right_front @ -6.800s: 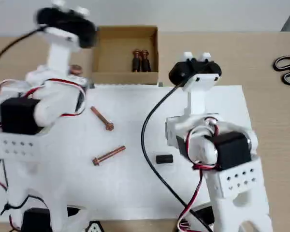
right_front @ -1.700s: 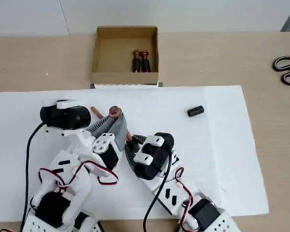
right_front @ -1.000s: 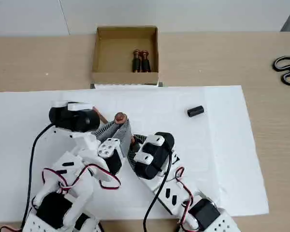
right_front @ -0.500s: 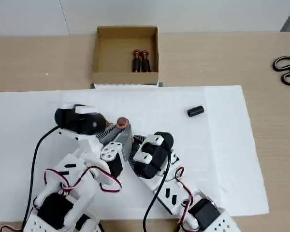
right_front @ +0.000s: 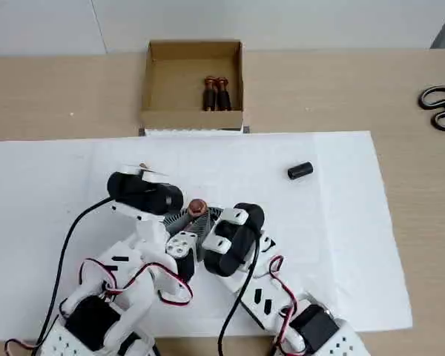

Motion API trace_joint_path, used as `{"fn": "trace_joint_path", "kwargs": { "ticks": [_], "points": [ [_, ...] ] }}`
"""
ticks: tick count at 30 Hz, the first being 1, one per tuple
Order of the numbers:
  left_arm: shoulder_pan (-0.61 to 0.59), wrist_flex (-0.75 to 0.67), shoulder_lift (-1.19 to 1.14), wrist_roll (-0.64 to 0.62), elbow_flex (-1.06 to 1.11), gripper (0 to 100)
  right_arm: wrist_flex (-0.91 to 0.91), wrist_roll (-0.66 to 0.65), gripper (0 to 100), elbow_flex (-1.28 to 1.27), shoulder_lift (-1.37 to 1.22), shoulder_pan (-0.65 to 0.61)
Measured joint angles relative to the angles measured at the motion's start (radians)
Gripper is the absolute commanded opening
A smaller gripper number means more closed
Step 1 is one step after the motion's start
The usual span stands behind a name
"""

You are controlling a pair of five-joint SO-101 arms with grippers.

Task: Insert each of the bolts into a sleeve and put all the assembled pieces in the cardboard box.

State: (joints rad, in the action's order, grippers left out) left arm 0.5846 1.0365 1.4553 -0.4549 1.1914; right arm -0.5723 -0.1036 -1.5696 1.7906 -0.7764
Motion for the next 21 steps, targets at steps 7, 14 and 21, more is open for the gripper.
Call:
{"fn": "trace_joint_path", "kwargs": {
  "ticks": [7,14,21],
  "points": [
    [0.000,-0.005,0.002,0.000,0.000,1,0.000,0.000,0.2,0.000,0.000,0.000],
    [0.000,-0.021,0.002,0.000,0.002,13,0.000,0.000,0.2,0.000,0.000,0.002],
    [0.003,-0.021,0.002,0.008,0.006,19,0.000,0.000,0.2,0.000,0.000,0.003]
  ]
}}
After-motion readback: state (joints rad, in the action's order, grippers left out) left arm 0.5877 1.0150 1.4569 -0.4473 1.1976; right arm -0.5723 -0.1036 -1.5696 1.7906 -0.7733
